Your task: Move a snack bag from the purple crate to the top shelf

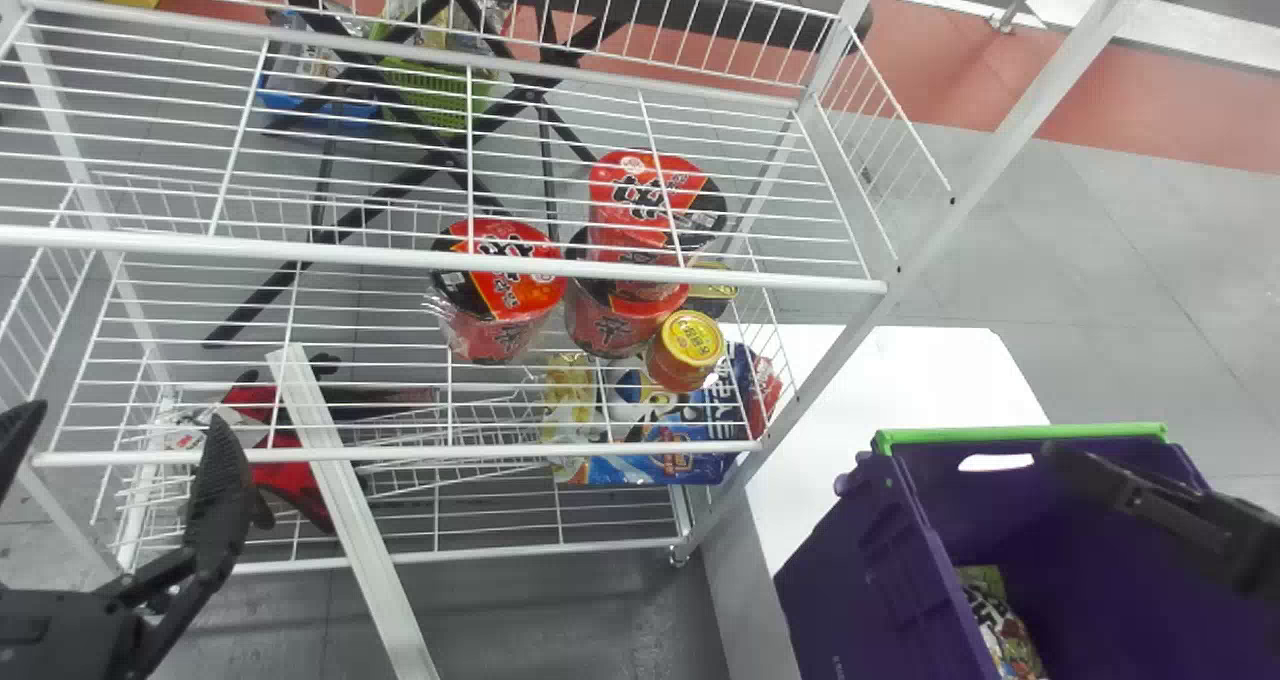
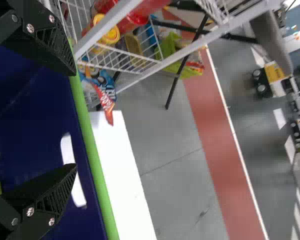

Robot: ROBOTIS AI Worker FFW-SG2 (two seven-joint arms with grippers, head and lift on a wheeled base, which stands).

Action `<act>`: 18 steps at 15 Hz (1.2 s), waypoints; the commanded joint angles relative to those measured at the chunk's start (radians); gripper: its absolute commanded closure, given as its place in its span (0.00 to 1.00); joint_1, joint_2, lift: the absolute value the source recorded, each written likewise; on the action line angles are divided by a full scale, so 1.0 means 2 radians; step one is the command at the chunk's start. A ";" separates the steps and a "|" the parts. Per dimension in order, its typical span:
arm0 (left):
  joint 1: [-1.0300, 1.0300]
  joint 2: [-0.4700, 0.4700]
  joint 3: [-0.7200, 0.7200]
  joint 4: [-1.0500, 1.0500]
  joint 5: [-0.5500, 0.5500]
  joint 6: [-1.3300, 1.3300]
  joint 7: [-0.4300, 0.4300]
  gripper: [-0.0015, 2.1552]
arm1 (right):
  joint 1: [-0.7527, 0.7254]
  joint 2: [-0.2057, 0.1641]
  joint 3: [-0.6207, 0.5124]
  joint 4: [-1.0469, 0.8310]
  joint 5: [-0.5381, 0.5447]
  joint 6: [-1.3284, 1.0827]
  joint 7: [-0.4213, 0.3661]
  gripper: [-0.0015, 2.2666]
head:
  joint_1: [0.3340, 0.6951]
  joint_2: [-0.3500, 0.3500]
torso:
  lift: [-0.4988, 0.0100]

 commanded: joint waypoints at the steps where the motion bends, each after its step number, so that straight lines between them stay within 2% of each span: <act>1: 0.000 0.001 0.000 0.000 0.000 0.000 0.000 0.05 | -0.018 -0.042 -0.006 0.050 0.043 0.009 0.046 0.08 | 1.00 0.00 | 0.09; 4: -0.001 0.000 -0.001 0.000 -0.004 0.004 0.001 0.05 | -0.024 -0.088 0.000 0.093 0.091 0.012 0.098 0.08 | 1.00 0.00 | 0.09; 6: -0.003 -0.001 -0.001 0.005 -0.006 0.004 0.001 0.05 | -0.024 -0.108 0.014 0.112 0.135 0.026 0.137 0.08 | 1.00 0.00 | 0.09; 8: -0.007 -0.001 -0.004 0.009 -0.006 0.004 0.001 0.06 | -0.025 -0.116 0.040 0.120 0.185 0.026 0.158 0.08 | 1.00 0.00 | 0.09; 11: -0.009 -0.001 -0.005 0.013 -0.006 0.004 0.001 0.06 | -0.024 -0.137 0.077 0.161 0.216 0.006 0.158 0.08 | 1.00 0.00 | 0.09; 14: -0.011 -0.001 -0.005 0.019 -0.006 0.004 0.001 0.06 | -0.023 -0.141 0.127 0.200 0.265 -0.025 0.158 0.08 | 1.00 0.00 | 0.09; 18: -0.018 -0.001 -0.012 0.025 -0.009 0.004 0.003 0.06 | -0.042 -0.161 0.179 0.269 0.305 -0.016 0.158 0.07 | 1.00 0.00 | 0.09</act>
